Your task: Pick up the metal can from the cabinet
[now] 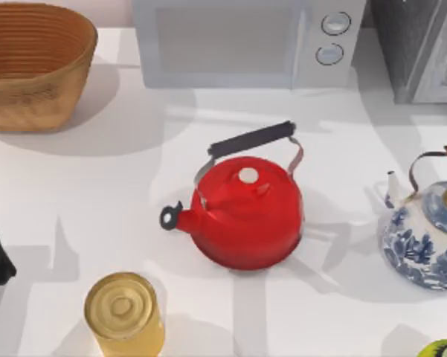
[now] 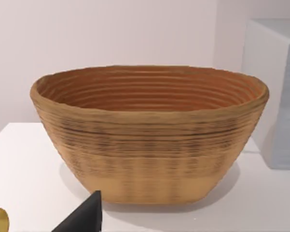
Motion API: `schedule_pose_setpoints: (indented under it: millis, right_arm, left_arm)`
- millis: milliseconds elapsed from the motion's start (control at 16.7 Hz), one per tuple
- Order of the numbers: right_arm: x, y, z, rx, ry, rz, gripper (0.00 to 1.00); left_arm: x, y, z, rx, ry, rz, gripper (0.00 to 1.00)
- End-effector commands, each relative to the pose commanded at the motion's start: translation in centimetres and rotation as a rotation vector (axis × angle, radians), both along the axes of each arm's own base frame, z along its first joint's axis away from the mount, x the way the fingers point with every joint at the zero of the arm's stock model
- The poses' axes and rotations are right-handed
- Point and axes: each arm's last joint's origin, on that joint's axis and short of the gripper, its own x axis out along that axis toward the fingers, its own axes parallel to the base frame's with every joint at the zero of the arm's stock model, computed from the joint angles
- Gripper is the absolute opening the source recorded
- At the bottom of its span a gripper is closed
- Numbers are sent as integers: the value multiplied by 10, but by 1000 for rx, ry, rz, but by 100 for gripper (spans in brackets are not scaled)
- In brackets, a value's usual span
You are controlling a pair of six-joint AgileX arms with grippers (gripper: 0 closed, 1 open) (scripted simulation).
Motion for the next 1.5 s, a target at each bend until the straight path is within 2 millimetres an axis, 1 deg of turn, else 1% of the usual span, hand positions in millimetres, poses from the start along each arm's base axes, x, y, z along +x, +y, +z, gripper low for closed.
schedule_pose_setpoints:
  millis: [120, 900, 960, 1500]
  right_arm:
    - [0, 0, 0, 0, 0, 0, 100]
    - [0, 0, 0, 0, 0, 0, 2]
    - [0, 0, 0, 0, 0, 0, 0]
    - [-2, 1, 1, 1, -1, 2, 0]
  left_arm:
    - [0, 0, 0, 0, 0, 0, 100]
    - [0, 0, 0, 0, 0, 0, 100]
    - [0, 0, 0, 0, 0, 0, 100]
    - [0, 0, 0, 0, 0, 0, 100]
